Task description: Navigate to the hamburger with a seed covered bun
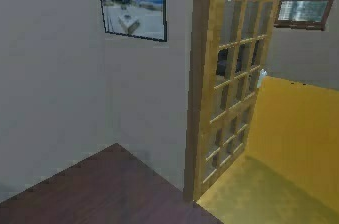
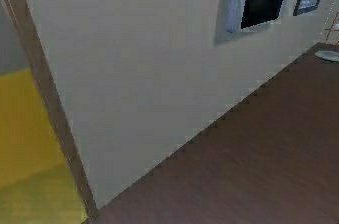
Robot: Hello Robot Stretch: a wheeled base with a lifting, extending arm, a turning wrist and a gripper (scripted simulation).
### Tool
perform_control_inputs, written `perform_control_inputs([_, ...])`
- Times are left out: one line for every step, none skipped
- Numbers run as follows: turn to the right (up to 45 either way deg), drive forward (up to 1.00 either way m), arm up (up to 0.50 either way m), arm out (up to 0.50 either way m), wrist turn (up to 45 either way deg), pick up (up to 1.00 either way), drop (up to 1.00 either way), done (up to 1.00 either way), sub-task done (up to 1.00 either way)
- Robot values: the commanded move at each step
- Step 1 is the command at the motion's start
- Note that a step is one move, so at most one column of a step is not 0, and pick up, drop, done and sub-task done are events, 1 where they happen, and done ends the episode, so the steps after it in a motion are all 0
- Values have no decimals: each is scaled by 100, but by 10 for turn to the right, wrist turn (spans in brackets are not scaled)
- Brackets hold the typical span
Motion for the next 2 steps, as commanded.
perform_control_inputs([0, 25, 0, 0, 0, 0, 0, 0, 0])
perform_control_inputs([420, 0, 0, 0, 0, 0, 0, 0, 0])
